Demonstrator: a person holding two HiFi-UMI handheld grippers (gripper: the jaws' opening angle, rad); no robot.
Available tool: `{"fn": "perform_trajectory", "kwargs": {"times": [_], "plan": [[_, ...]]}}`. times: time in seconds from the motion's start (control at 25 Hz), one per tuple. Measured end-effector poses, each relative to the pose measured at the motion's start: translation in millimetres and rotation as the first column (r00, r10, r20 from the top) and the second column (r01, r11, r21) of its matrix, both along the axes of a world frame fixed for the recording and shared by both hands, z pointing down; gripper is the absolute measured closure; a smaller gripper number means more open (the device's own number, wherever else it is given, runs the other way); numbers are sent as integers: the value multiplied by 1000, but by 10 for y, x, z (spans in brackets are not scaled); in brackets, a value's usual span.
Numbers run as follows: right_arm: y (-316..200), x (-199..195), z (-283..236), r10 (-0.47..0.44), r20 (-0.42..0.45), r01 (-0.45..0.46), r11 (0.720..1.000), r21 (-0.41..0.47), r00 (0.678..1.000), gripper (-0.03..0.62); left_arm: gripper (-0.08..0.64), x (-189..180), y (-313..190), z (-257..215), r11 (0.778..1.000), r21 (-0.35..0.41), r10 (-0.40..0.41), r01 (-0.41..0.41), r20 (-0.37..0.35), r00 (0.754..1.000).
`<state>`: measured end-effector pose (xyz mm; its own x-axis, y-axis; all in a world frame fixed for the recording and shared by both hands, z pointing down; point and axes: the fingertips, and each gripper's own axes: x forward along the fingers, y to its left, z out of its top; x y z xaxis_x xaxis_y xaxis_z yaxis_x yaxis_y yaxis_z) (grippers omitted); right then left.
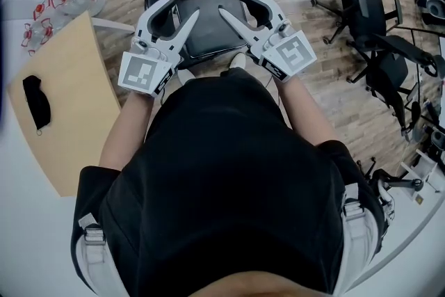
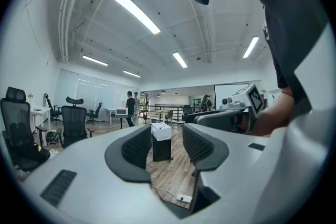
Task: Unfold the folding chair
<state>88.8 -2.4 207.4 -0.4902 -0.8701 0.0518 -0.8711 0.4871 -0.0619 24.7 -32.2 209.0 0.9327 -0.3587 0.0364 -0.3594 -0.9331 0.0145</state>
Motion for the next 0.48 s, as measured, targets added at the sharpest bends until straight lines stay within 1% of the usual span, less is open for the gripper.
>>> {"fn": "perform_trajectory", "kwargs": {"times": [0.48], "plan": [[44,-18,9,-8,-8,8,1000,-9,1000,416,376,-22,30,11,1000,-7,-6,6,7,1000]]}}
